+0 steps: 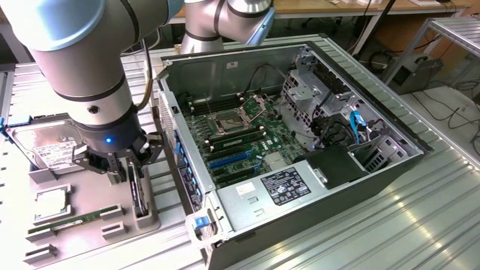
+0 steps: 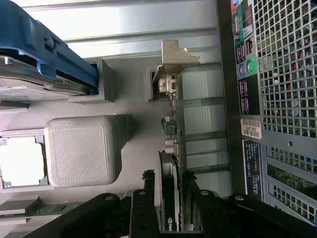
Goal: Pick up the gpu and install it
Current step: 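Pick up the gpu and move the gpu toward the slot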
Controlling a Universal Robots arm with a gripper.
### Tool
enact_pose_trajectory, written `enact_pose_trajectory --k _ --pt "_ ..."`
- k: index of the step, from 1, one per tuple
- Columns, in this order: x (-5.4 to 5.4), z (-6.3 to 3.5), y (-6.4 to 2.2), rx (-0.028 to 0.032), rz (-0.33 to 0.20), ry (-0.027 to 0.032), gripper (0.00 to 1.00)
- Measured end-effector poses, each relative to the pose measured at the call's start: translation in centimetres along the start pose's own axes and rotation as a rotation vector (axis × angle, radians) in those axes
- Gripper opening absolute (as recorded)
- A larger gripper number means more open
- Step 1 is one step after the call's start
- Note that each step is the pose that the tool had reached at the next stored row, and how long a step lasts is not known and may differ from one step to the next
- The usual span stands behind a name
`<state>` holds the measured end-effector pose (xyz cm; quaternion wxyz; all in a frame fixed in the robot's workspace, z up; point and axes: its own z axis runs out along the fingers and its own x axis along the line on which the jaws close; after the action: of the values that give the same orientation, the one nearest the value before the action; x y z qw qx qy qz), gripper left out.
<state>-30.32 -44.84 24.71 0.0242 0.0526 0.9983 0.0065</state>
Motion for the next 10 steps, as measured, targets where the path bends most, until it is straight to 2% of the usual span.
enact_pose_trajectory --k 6,7,8,10 --pt "0.01 0.0 0.0 0.0002 0.002 0.0 0.36" --pt "0.01 0.0 0.0 0.0002 0.002 0.0 0.35" --pt "0.01 0.0 0.0 0.0003 0.002 0.0001 0.28" --pt "0.01 0.01 0.0 0.0002 0.002 0.0 0.26"
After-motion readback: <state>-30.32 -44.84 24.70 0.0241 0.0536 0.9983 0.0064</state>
